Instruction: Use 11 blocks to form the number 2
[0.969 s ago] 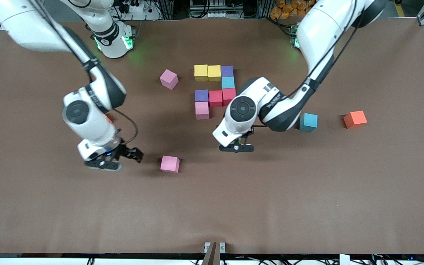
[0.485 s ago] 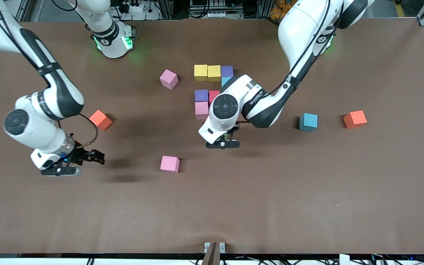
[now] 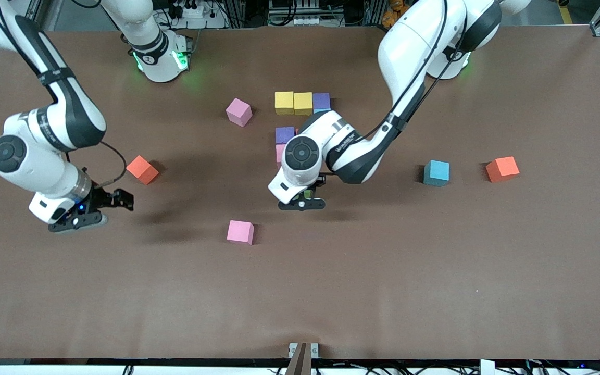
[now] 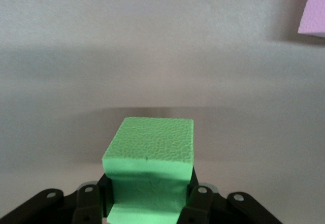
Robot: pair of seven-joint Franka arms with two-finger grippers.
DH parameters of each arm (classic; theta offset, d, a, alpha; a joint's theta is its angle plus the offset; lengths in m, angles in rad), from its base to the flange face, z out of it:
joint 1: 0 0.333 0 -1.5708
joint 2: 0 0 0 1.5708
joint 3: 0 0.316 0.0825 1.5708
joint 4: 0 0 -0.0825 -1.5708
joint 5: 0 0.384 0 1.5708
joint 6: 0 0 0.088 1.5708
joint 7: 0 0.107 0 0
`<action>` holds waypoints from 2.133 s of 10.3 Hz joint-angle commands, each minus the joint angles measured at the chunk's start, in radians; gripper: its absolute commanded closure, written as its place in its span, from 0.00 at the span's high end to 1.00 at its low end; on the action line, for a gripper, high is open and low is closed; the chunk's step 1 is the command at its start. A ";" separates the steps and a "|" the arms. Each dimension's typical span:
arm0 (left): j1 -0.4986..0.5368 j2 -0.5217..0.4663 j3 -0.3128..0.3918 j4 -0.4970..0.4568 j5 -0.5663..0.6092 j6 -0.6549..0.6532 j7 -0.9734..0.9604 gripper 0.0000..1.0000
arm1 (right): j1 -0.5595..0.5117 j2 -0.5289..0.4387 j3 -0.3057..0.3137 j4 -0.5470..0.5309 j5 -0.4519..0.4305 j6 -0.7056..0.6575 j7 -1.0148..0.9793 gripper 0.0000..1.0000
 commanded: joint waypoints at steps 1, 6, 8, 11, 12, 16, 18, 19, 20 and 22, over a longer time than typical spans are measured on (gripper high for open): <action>-0.035 0.035 0.022 0.051 -0.020 -0.021 -0.008 0.38 | -0.140 -0.101 0.075 -0.159 -0.006 0.045 -0.079 1.00; -0.056 0.037 0.023 0.048 -0.023 -0.031 -0.011 0.37 | -0.151 -0.172 0.090 -0.396 -0.007 0.251 -0.256 1.00; -0.069 0.044 0.023 0.050 -0.023 -0.028 -0.012 0.37 | -0.159 -0.199 0.088 -0.443 -0.007 0.297 -0.407 1.00; -0.078 0.054 0.020 0.050 -0.023 -0.018 -0.023 0.37 | -0.170 -0.209 0.088 -0.477 -0.007 0.348 -0.646 1.00; -0.082 0.057 0.020 0.050 -0.023 -0.017 -0.025 0.37 | -0.170 -0.209 0.088 -0.498 -0.007 0.349 -0.651 1.00; -0.089 0.075 0.020 0.050 -0.045 0.009 -0.052 0.37 | -0.170 -0.207 0.088 -0.534 -0.007 0.349 -0.659 1.00; -0.098 0.080 0.023 0.050 -0.046 0.012 -0.066 0.36 | -0.223 -0.200 0.088 -0.535 -0.007 0.351 -0.729 1.00; -0.098 0.081 0.023 0.050 -0.046 0.012 -0.066 0.37 | -0.228 -0.200 0.088 -0.538 -0.007 0.357 -0.737 1.00; -0.099 0.083 0.023 0.050 -0.046 0.015 -0.069 0.37 | -0.226 -0.200 0.088 -0.541 -0.007 0.367 -0.737 1.00; -0.099 0.084 0.023 0.050 -0.055 0.021 -0.074 0.37 | -0.223 -0.197 0.088 -0.543 -0.007 0.384 -0.736 1.00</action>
